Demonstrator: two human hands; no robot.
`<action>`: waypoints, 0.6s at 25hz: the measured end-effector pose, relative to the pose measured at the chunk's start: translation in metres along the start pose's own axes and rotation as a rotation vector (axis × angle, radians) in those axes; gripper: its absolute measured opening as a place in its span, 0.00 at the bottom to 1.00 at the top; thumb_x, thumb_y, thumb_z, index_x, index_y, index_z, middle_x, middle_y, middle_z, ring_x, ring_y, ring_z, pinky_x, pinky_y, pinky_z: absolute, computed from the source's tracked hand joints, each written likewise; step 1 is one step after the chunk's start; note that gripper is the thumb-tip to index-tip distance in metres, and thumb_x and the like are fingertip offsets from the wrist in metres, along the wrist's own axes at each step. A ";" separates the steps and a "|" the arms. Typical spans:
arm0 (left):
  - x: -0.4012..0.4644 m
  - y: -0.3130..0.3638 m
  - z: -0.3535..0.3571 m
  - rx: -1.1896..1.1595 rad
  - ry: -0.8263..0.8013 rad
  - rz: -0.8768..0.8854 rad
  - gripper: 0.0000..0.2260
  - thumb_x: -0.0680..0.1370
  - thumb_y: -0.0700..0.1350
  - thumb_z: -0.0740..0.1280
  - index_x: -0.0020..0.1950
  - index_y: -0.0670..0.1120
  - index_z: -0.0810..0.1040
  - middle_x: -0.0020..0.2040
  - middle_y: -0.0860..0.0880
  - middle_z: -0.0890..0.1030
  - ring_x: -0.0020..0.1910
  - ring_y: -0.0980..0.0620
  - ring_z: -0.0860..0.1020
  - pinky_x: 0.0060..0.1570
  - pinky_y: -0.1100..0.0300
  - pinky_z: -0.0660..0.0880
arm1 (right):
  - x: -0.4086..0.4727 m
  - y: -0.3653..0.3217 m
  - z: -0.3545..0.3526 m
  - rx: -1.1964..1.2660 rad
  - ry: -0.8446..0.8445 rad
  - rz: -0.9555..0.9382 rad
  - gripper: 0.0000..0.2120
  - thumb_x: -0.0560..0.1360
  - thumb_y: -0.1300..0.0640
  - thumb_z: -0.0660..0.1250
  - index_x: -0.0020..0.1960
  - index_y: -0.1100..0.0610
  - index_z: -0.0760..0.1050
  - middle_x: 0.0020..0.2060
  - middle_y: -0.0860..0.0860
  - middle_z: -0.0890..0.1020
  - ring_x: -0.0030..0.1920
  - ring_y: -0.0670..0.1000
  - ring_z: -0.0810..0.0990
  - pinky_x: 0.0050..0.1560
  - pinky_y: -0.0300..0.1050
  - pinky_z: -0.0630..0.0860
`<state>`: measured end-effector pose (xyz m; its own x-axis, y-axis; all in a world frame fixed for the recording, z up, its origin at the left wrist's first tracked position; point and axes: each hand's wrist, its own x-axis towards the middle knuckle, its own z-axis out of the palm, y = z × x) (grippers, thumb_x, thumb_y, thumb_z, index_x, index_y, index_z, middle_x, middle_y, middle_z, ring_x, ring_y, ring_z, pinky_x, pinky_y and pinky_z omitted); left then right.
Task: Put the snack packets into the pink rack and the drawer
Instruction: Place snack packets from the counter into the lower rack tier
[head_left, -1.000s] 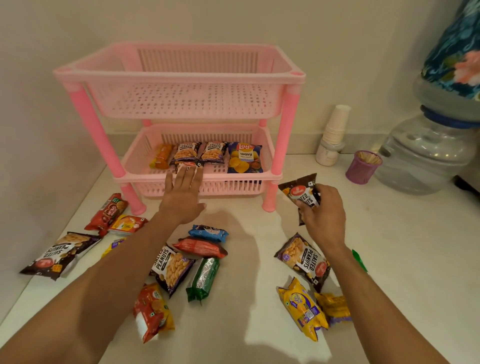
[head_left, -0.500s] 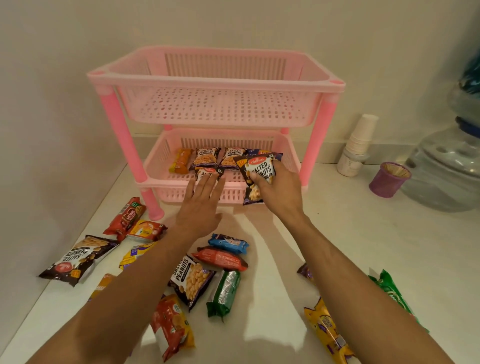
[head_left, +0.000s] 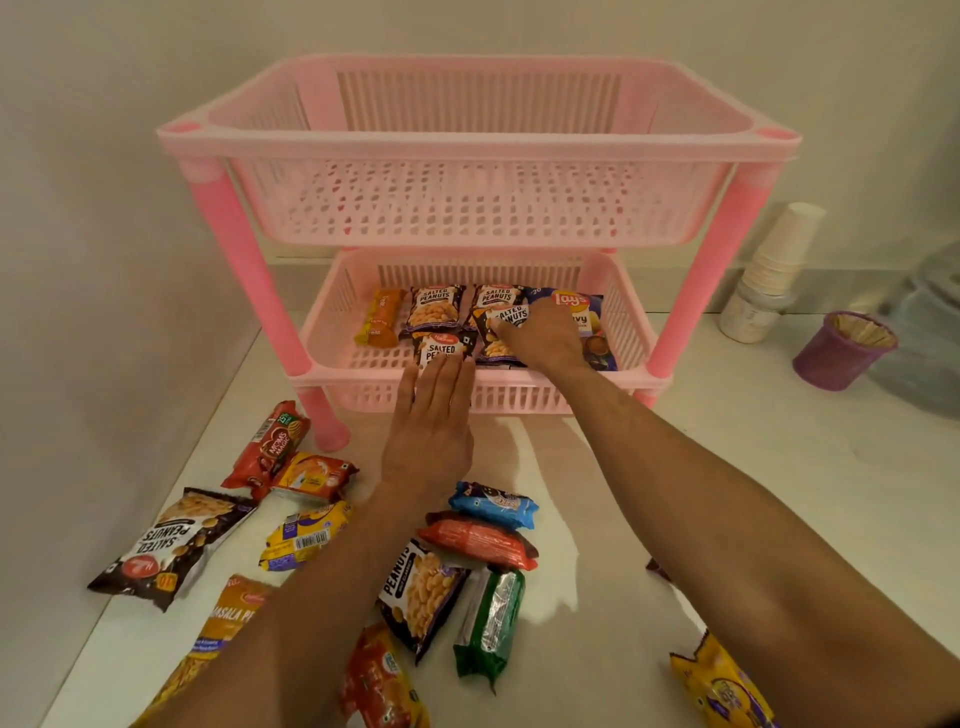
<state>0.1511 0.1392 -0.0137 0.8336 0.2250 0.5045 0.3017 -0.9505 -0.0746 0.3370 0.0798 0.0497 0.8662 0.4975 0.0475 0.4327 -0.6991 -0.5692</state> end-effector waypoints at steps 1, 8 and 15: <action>0.000 0.000 0.002 -0.001 0.010 -0.003 0.30 0.73 0.42 0.64 0.75 0.38 0.63 0.73 0.40 0.68 0.73 0.40 0.65 0.71 0.39 0.58 | 0.005 -0.001 0.003 -0.037 -0.023 0.002 0.24 0.74 0.41 0.69 0.52 0.63 0.74 0.48 0.59 0.80 0.51 0.59 0.79 0.39 0.47 0.67; 0.000 -0.001 0.011 -0.020 0.013 -0.023 0.31 0.73 0.44 0.63 0.76 0.39 0.62 0.74 0.41 0.67 0.75 0.42 0.62 0.73 0.40 0.56 | 0.018 -0.010 0.018 -0.336 -0.142 -0.088 0.22 0.77 0.42 0.64 0.52 0.62 0.75 0.56 0.63 0.79 0.58 0.62 0.76 0.49 0.50 0.71; 0.001 0.001 0.008 -0.019 -0.008 -0.031 0.32 0.73 0.45 0.63 0.76 0.39 0.61 0.74 0.41 0.67 0.75 0.41 0.62 0.73 0.40 0.55 | 0.015 -0.013 0.014 -0.377 -0.075 -0.231 0.27 0.76 0.46 0.66 0.72 0.52 0.66 0.67 0.59 0.71 0.61 0.62 0.76 0.52 0.54 0.76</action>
<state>0.1557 0.1401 -0.0202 0.8275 0.2561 0.4996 0.3189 -0.9468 -0.0428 0.3410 0.1038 0.0460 0.7217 0.6887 0.0704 0.6855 -0.6968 -0.2109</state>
